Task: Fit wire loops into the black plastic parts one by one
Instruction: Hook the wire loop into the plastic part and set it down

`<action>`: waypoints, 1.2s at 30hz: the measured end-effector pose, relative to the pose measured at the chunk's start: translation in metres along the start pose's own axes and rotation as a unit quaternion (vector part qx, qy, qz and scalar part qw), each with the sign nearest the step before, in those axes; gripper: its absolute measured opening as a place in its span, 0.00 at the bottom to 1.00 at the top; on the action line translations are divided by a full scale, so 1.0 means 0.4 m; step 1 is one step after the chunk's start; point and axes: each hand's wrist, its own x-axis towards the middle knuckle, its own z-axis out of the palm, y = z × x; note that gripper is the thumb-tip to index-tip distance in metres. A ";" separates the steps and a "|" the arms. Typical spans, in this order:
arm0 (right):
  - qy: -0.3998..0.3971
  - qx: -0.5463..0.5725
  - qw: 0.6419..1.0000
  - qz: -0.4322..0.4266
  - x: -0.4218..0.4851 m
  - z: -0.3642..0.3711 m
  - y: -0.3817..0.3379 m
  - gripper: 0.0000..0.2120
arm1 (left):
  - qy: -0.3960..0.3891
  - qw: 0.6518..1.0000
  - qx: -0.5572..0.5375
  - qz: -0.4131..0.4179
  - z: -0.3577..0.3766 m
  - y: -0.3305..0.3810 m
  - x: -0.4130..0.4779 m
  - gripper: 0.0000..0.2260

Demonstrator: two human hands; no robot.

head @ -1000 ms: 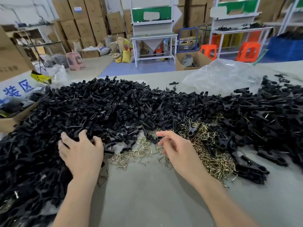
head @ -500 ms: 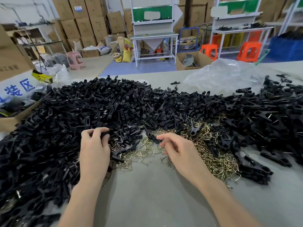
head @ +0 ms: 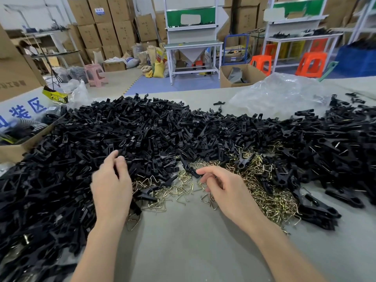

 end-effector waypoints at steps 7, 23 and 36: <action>-0.006 -0.005 1.000 -0.006 -0.004 -0.001 -0.003 0.16 | -0.079 0.963 0.252 -0.053 -0.028 -0.043 0.051 0.23; -0.011 -0.029 0.999 -0.013 -0.005 0.001 -0.005 0.16 | -0.101 0.987 0.120 0.036 -0.020 -0.034 0.046 0.06; -0.002 -0.001 1.000 -0.018 -0.002 0.003 0.008 0.17 | 0.029 0.980 -0.188 0.065 -0.022 0.058 -0.018 0.12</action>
